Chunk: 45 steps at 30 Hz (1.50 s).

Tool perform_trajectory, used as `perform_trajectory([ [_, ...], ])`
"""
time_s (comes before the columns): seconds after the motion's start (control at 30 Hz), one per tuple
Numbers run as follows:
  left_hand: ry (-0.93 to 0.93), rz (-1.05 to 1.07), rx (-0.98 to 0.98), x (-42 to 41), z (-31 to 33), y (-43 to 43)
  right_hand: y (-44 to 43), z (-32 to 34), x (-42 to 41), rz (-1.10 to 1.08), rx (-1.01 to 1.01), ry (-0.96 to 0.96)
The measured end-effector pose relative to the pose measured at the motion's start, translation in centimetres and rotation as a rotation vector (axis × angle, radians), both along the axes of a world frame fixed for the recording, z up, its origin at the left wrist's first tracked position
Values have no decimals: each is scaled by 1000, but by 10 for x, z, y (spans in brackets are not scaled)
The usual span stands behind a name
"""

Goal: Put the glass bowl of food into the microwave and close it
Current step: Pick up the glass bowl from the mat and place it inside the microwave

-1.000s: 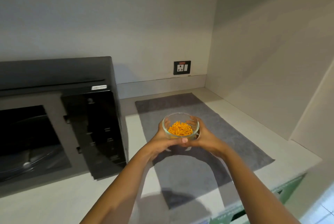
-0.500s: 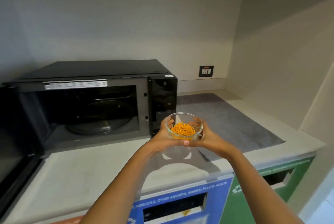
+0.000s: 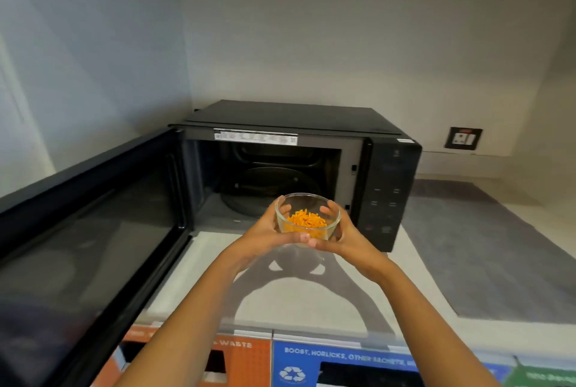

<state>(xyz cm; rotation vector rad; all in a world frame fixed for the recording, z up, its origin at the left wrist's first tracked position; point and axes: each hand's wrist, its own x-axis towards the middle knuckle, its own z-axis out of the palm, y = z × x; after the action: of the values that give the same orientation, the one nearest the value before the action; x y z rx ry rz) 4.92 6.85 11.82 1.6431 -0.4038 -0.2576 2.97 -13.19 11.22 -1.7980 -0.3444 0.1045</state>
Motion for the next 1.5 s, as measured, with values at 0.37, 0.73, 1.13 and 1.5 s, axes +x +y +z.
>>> perform_trajectory([
  [0.37, 21, 115, -114, 65, -3, 41, 35, -8, 94, 89, 106, 55],
  [0.73, 195, 204, -438, 131, 7, 36, 45, -2, 167, 35, 144, 46],
  [1.13, 323, 348, -493, 208, 25, 38, 58, 13, 224, -54, 30, 56],
  [1.5, 343, 379, -424, 248, -1, 44, 63, -3, 252, -140, 53, 55],
])
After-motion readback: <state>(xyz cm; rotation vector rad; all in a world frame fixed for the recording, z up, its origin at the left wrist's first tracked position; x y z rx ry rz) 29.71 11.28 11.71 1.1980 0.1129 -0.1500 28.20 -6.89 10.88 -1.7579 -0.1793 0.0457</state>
